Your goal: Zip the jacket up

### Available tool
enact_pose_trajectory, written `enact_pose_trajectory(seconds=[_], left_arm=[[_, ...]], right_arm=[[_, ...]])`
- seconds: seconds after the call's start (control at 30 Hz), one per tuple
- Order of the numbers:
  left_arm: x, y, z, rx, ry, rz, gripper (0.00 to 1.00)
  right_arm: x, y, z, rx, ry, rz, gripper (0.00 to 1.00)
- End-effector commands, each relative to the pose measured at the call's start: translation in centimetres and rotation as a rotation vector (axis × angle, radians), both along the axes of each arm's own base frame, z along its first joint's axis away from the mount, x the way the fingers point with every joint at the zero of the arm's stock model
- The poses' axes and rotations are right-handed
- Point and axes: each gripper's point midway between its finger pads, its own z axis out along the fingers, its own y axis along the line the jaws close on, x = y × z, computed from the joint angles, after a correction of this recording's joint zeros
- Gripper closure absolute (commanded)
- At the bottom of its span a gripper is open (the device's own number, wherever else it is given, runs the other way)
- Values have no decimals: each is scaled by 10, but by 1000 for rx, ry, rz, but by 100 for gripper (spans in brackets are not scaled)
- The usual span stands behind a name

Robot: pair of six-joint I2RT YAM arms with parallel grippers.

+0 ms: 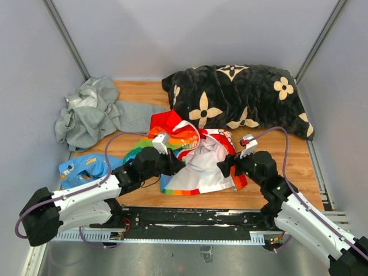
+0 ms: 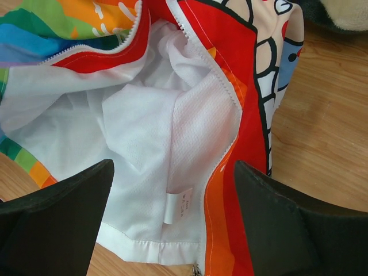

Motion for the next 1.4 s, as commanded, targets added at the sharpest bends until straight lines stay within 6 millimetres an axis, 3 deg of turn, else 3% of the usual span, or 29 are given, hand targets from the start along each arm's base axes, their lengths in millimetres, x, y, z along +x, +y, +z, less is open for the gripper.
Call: enact_pose_trajectory(seconds=[0.0,0.13,0.27,0.37,0.5,0.63,0.8,0.97,1.2,1.37], left_arm=[[-30,-35,7,74,-70,-169,91],[-57,-57,-10,176,-72,-290,90],[-81,-66,-42,287,-55,-391,78],[-90,-72,-52,317,-51,-452,66],[-96,-76,-40,286,-89,-484,51],[-102,-79,-4,154,-168,-511,36],[-68,-54,23,152,-230,-288,19],[-31,-29,12,138,-136,-145,16],[-8,-33,-12,168,-87,-119,15],[-1,-50,-27,175,-52,-153,17]], right_arm=[[-3,1,10,27,-20,-4,14],[-3,-4,13,25,-27,-27,14],[-2,-8,17,18,-39,-46,14],[-1,-11,11,1,-24,-62,14],[1,-9,8,-13,-5,-59,13],[1,-7,1,-24,23,-51,14],[0,-6,3,-15,14,-45,13],[-1,-3,4,-8,18,-34,13],[-1,-6,7,-2,3,-47,13],[-2,-6,6,0,7,-47,12]])
